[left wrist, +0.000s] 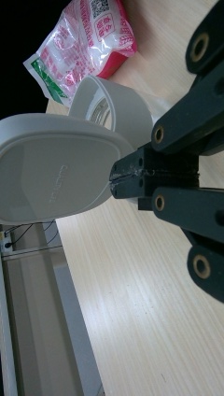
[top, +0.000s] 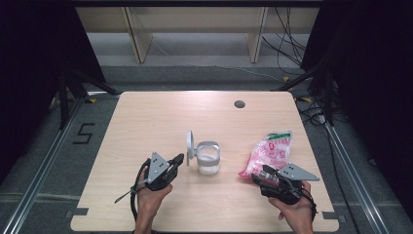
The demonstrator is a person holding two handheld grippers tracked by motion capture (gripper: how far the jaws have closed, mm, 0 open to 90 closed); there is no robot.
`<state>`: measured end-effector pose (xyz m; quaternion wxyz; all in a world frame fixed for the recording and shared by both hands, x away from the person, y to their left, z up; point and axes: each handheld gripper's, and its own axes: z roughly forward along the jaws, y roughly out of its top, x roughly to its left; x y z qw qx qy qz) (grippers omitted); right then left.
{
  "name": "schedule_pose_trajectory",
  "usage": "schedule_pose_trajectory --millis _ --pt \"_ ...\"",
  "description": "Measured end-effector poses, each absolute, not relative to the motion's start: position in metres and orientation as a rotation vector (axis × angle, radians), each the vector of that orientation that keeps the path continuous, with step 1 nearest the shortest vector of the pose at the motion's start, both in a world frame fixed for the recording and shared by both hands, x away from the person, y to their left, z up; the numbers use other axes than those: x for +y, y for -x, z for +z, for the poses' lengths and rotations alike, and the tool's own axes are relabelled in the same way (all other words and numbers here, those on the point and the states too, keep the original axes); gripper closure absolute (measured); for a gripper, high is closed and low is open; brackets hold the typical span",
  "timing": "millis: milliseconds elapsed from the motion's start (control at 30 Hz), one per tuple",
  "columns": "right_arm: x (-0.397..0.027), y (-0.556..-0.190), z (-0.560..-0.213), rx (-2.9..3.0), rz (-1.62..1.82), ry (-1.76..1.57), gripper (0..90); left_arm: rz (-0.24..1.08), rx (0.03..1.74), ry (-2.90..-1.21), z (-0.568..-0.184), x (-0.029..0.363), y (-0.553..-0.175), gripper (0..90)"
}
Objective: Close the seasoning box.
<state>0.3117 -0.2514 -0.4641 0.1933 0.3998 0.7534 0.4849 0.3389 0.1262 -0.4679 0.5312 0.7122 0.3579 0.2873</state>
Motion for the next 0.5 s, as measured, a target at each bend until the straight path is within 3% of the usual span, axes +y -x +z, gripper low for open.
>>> schedule_pose_trajectory --millis 500 --pt "-0.251 -0.308 -0.465 2.114 1.380 -1.121 43.1 0.683 0.879 -1.706 -0.467 0.127 -0.357 89.3"
